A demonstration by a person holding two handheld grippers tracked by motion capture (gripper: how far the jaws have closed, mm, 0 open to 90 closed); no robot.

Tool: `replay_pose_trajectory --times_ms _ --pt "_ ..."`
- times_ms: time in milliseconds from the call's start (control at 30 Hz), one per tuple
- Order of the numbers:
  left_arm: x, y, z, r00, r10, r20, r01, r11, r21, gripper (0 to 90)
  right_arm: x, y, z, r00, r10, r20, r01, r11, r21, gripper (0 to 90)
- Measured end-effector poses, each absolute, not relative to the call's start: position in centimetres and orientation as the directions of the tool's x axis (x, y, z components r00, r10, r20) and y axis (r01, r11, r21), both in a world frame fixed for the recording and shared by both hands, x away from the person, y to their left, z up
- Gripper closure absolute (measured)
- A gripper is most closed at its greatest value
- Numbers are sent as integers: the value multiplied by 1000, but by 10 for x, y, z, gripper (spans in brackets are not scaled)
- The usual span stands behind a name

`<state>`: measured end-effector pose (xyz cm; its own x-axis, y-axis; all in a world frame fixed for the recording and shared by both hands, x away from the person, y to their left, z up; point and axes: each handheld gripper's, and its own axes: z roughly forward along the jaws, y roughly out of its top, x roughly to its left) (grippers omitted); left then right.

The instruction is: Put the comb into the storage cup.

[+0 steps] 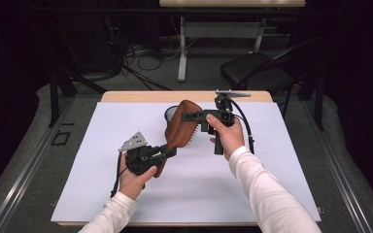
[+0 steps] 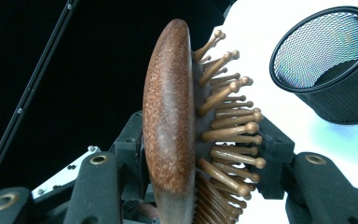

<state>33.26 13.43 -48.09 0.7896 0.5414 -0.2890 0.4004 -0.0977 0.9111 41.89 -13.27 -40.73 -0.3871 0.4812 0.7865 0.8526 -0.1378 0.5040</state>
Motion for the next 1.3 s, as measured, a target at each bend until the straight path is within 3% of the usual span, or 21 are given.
replay_pose_trajectory --times_ms 1300 --pt "333 134 -481 777 553 -299 411 -86 908 698 418 -130 -408 -368 482 795 854 -163 494 482"
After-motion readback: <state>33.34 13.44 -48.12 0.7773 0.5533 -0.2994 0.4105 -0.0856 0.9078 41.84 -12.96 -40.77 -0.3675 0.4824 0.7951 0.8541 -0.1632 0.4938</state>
